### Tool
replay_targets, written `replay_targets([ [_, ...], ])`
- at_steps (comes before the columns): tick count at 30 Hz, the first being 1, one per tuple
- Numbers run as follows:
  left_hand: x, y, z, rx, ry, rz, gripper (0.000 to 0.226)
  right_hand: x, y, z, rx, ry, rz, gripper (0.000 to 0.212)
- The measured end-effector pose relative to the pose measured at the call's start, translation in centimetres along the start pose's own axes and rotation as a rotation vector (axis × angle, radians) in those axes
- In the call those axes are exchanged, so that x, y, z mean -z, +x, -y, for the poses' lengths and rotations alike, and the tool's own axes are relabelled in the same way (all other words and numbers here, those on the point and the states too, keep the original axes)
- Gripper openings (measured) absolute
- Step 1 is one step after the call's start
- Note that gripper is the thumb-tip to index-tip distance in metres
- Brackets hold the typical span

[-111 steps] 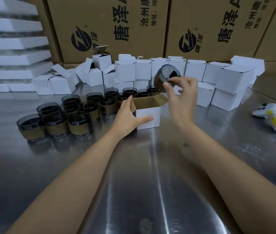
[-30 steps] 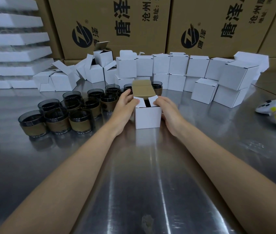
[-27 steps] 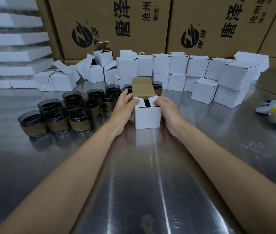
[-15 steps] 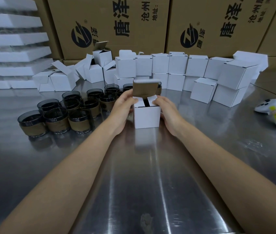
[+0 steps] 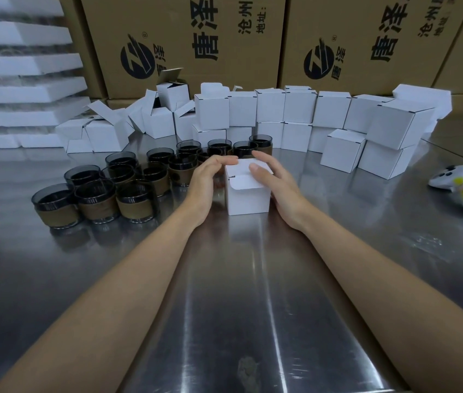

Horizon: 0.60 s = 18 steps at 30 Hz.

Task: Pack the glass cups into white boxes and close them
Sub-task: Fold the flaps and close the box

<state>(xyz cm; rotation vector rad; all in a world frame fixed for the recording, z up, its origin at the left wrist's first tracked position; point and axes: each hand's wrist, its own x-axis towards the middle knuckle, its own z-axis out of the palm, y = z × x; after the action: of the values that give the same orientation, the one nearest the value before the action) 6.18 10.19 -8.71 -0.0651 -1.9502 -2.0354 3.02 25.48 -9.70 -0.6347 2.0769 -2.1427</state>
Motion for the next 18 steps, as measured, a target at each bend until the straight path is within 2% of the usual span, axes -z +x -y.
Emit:
replay_targets([
  [2, 0.0, -0.2, 0.2, -0.007, 0.019, 0.035, 0.027, -0.1, 0.0, -0.1, 0.041, -0.053, -0.045, 0.041],
  [6, -0.1, -0.6, 0.8, -0.198, 0.272, 0.161, 0.043, -0.4, 0.2, 0.2, 0.111, -0.123, -0.141, 0.031],
  [10, -0.3, -0.5, 1.2, -0.272, 0.366, 0.101, 0.033, -1.2, 0.2, 0.5, 0.162, -0.191, -0.194, 0.019],
  [18, -0.5, -0.5, 1.2, -0.270, 0.365, 0.101, 0.033, -0.6, 0.4, 0.3, 0.139, -0.224, -0.142, 0.032],
])
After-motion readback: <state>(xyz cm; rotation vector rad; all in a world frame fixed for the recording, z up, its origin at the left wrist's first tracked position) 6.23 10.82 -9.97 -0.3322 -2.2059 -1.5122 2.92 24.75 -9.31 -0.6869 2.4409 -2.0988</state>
